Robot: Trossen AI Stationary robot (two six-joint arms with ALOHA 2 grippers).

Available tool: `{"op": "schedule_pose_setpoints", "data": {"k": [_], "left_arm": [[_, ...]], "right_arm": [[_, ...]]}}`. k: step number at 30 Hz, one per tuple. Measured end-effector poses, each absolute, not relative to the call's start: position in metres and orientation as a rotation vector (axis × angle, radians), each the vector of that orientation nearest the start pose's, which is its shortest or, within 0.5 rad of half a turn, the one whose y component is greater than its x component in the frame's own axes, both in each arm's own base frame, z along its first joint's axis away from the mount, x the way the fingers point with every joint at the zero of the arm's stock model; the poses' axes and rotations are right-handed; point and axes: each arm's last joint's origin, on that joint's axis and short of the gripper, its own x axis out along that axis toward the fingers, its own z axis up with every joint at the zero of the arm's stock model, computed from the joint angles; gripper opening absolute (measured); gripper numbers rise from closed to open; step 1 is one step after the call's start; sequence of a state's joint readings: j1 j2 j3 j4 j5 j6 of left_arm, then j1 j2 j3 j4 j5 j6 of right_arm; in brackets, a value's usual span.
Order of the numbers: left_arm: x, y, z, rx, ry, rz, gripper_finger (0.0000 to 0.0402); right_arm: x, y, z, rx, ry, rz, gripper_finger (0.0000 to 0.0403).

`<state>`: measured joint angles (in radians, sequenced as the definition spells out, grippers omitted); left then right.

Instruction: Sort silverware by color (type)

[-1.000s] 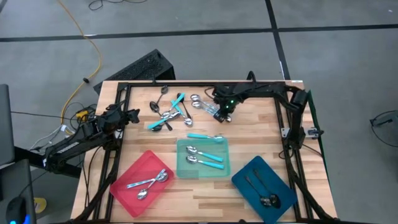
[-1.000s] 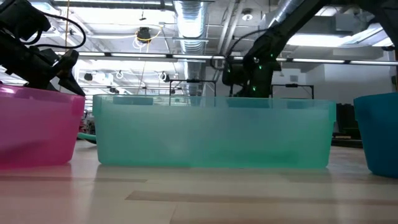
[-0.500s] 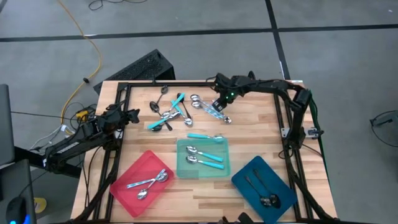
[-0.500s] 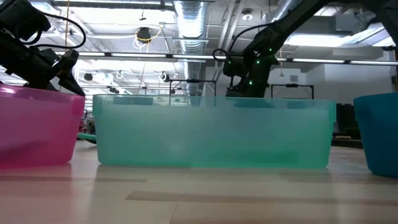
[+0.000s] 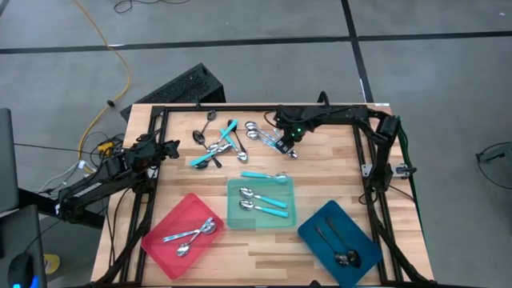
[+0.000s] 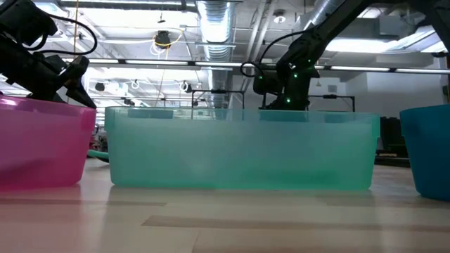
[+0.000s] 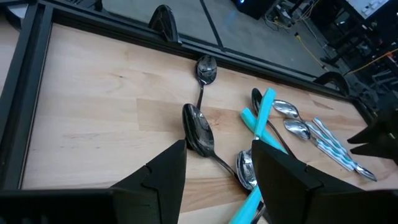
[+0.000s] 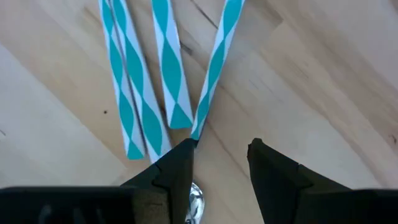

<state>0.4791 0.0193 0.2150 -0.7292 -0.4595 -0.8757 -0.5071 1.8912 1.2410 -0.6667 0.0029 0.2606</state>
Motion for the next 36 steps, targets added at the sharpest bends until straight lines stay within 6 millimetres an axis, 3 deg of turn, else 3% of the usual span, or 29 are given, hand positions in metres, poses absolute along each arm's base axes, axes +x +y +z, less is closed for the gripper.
{"op": "schedule_pose_setpoints", "data": {"k": [9, 21, 29, 36], "left_arm": [[0.052, 0.042, 0.167, -0.795, 0.115, 1.096, 0.0167], [0.052, 0.041, 0.167, -0.806, 0.111, 1.095, 0.0167], [0.052, 0.042, 0.167, -0.805, 0.111, 1.095, 0.0167], [0.052, 0.042, 0.167, -0.796, 0.109, 1.106, 0.0167]], "right_arm": [[0.311, -0.169, 0.152, 0.550, 1.249, -0.593, 0.0173], [0.324, -0.167, 0.166, 0.531, 1.204, -0.572, 0.0173], [0.323, -0.161, 0.143, 0.534, 1.254, -0.557, 0.0173], [0.321, -0.162, 0.138, 0.554, 1.273, -0.595, 0.0169]]}}
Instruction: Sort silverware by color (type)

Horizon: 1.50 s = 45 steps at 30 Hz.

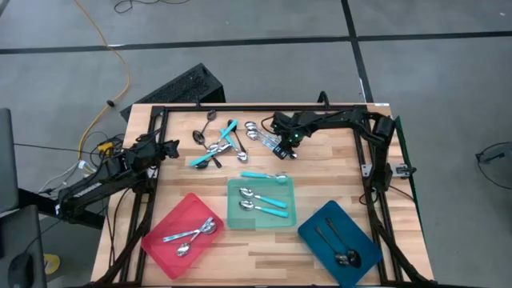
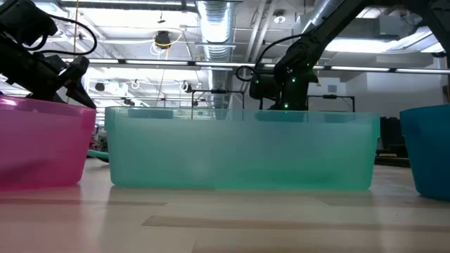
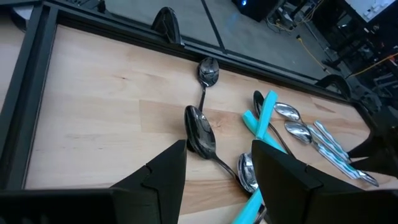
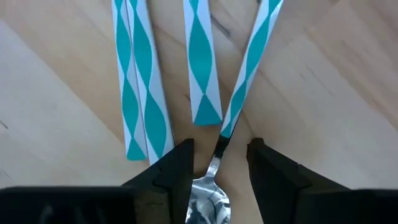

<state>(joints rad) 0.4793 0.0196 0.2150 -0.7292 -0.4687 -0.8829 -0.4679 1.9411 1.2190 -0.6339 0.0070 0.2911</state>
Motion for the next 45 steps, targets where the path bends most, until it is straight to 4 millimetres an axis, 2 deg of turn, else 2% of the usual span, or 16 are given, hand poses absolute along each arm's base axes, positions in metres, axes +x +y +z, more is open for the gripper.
{"op": "schedule_pose_setpoints", "data": {"k": [9, 18, 25, 34, 40, 45], "left_arm": [[0.051, 0.042, 0.167, -0.792, 0.120, 1.112, 0.0167], [0.051, 0.041, 0.166, -0.792, 0.133, 1.117, 0.0167], [0.051, 0.041, 0.166, -0.793, 0.133, 1.116, 0.0167], [0.051, 0.041, 0.166, -0.794, 0.131, 1.116, 0.0167], [0.051, 0.041, 0.166, -0.795, 0.131, 1.116, 0.0167], [0.051, 0.041, 0.166, -0.795, 0.131, 1.116, 0.0167]], "right_arm": [[0.305, -0.177, 0.136, 0.617, 1.337, -0.639, 0.0104], [0.305, -0.174, 0.136, 0.614, 1.347, -0.641, 0.0024], [0.313, -0.178, 0.147, 0.619, 1.347, -0.645, 0.0023], [0.323, -0.186, 0.177, 0.577, 1.335, -0.655, 0.0023], [0.336, -0.188, 0.201, 0.554, 1.262, -0.644, 0.0023], [0.358, -0.178, 0.228, 0.504, 1.158, -0.595, 0.0023]]}}
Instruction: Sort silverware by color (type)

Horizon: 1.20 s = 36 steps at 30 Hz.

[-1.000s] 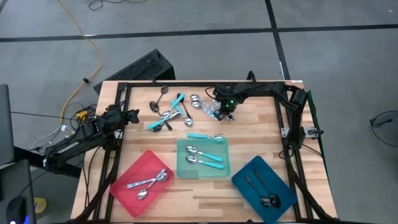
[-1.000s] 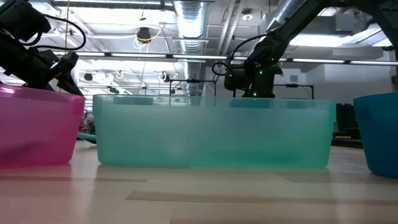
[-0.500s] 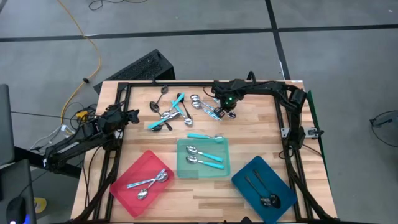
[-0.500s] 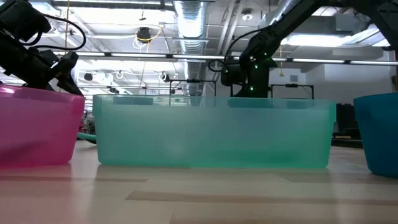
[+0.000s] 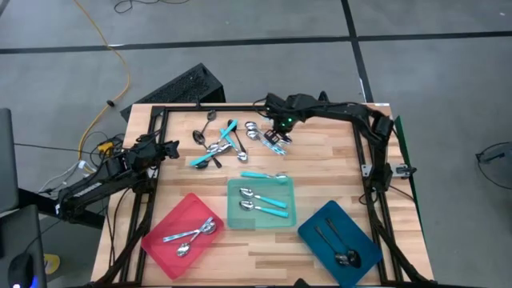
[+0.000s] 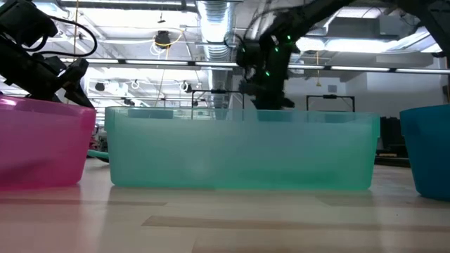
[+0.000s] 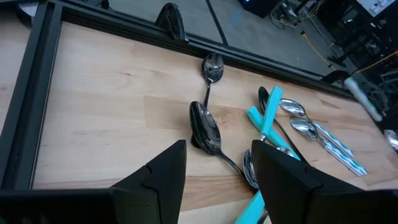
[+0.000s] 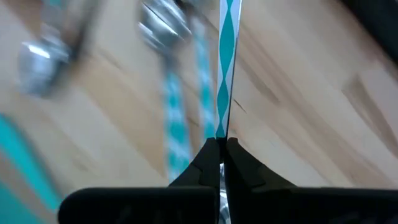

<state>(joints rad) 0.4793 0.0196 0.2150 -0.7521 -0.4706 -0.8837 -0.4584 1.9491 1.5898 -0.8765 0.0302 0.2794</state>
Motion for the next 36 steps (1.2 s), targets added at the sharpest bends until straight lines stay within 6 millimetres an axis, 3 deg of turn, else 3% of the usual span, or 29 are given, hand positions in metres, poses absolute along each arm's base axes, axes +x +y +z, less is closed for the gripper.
{"op": "schedule_pose_setpoints", "data": {"k": [8, 14, 27, 36], "left_arm": [[0.051, 0.041, 0.166, -0.800, 0.135, 1.105, 0.0167], [0.051, 0.041, 0.166, -0.803, 0.137, 1.098, 0.0167], [0.052, 0.041, 0.166, -0.807, 0.141, 1.090, 0.0167], [0.052, 0.040, 0.165, -0.818, 0.152, 1.065, 0.0167]], "right_arm": [[0.403, -0.139, 0.269, 0.388, 0.886, -0.430, 0.0023], [0.429, -0.104, 0.287, 0.279, 0.700, -0.295, 0.0023], [0.455, -0.048, 0.311, 0.127, 0.422, -0.093, 0.0023], [0.472, -0.017, 0.313, 0.093, 0.266, 0.020, 0.0023]]}}
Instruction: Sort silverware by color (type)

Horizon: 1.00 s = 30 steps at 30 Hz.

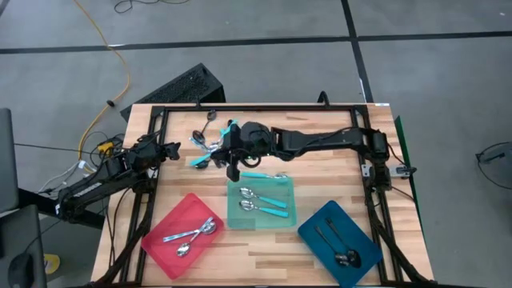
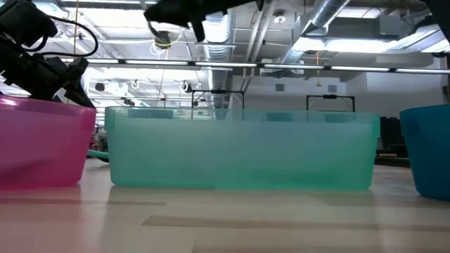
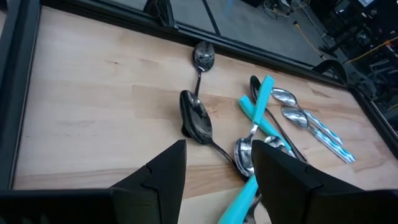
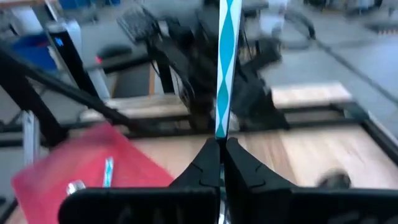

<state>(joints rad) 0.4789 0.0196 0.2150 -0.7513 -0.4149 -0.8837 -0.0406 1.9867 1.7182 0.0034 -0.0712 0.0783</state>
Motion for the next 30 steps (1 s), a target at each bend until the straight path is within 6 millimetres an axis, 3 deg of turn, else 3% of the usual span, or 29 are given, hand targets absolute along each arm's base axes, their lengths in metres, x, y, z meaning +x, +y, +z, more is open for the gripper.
{"op": "schedule_pose_setpoints", "data": {"k": [13, 26, 30], "left_arm": [[0.052, 0.040, 0.165, -0.808, 0.163, 1.054, 0.0167], [0.052, 0.041, 0.165, -0.796, 0.154, 1.078, 0.0167], [0.052, 0.040, 0.165, -0.812, 0.148, 1.075, 0.0167]], "right_arm": [[0.492, 0.021, 0.281, 0.177, 0.256, 0.071, 0.0023], [0.507, 0.042, 0.246, 0.230, 0.261, 0.156, 0.0024], [0.509, 0.049, 0.243, 0.236, 0.245, 0.170, 0.0024]]}}
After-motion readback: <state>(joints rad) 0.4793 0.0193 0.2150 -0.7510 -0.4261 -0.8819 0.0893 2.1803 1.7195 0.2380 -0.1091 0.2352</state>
